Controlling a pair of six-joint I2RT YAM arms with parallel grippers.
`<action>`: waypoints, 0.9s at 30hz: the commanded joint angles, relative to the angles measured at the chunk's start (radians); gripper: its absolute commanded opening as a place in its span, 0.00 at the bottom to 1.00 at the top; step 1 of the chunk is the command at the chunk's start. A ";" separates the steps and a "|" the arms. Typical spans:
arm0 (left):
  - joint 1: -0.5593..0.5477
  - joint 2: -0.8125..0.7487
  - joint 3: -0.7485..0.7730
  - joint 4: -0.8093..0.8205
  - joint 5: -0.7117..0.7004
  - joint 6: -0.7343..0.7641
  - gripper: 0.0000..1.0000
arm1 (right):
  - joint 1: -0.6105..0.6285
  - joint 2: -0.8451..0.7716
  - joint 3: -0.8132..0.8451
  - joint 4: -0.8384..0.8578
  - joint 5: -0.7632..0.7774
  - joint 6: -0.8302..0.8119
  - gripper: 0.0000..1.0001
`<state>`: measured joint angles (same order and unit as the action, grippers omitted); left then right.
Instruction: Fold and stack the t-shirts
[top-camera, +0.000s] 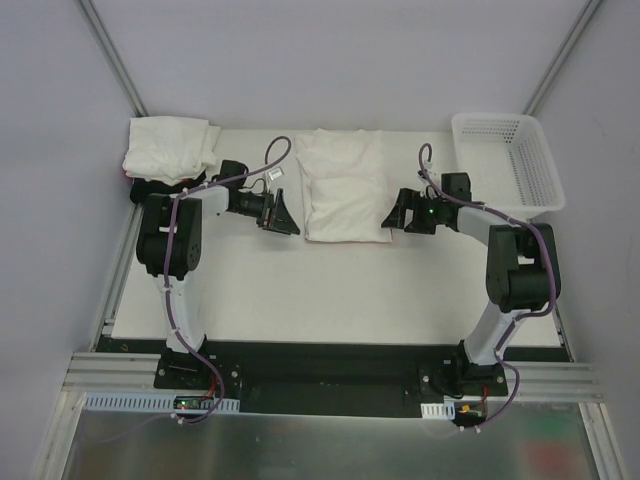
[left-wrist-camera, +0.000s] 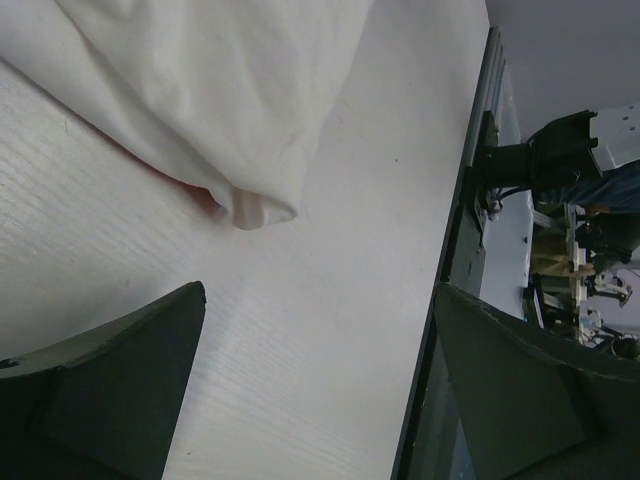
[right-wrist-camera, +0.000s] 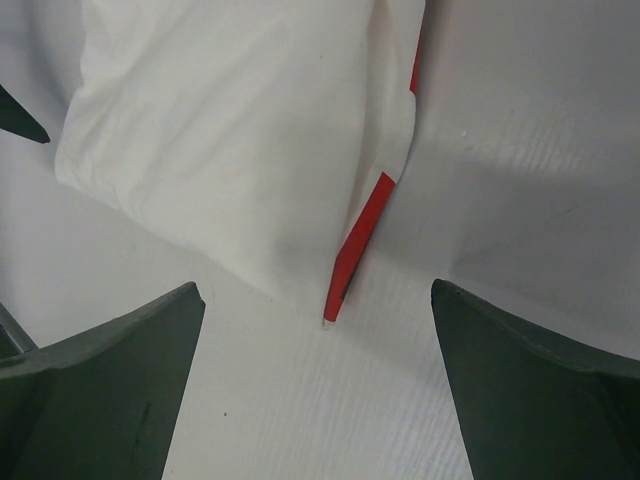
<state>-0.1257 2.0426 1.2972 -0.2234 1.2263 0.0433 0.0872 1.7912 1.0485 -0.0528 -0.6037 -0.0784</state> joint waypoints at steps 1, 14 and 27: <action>-0.020 0.001 0.024 0.004 0.001 0.026 0.96 | 0.009 -0.012 -0.016 0.076 -0.068 0.040 1.00; -0.071 0.040 0.091 -0.076 -0.126 0.004 0.95 | 0.034 0.002 -0.142 0.350 -0.079 0.247 1.00; -0.075 0.094 0.149 -0.079 -0.149 -0.040 0.90 | 0.072 -0.010 -0.226 0.482 -0.061 0.348 0.99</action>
<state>-0.1909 2.1265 1.4136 -0.2863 1.0786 0.0074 0.1291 1.8053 0.8574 0.3714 -0.6693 0.2367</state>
